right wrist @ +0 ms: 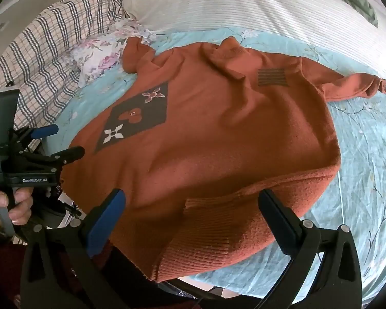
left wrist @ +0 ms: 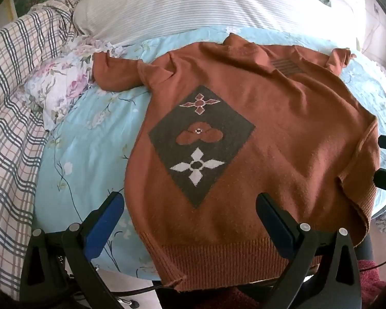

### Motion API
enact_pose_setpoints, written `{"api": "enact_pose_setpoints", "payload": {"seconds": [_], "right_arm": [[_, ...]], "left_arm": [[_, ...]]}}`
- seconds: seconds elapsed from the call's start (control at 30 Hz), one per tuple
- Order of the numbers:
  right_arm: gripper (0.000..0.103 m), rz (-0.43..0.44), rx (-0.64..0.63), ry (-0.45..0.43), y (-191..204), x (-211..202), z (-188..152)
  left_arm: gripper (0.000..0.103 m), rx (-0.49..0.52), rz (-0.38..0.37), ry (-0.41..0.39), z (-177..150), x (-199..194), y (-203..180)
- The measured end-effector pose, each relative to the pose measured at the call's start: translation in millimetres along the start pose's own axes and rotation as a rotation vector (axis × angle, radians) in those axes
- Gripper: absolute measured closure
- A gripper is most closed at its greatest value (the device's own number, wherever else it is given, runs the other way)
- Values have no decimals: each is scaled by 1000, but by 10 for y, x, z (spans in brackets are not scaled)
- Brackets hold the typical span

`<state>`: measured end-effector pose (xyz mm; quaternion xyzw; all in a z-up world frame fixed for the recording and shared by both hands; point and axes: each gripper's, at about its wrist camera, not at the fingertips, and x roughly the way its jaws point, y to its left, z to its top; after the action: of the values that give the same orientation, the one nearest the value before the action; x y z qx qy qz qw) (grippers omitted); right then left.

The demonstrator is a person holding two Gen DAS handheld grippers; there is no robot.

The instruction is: Fold small clothes

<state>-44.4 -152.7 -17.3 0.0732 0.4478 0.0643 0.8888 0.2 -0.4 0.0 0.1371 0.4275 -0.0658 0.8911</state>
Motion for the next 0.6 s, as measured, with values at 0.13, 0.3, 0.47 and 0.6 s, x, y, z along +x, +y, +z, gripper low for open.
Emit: {"api": "enact_pose_setpoints", "payload": {"seconds": [0.13,0.3,0.47,0.6], "right_arm": [[0,4,7,-16,-1,-2,-1],[0,10,18,-30,2,-23,8],[0,17,22,-37,-12,-20,-5],[0,18,22,-38,-4,-13,-12]], "left_arm": [[1,0,1,1,-12,8,-20],[1,2,-1,-1,-6,3,-32],[1,10,-1,-2,-12,23,-47],[1,11,-3,-10,-14,13,-45]]}}
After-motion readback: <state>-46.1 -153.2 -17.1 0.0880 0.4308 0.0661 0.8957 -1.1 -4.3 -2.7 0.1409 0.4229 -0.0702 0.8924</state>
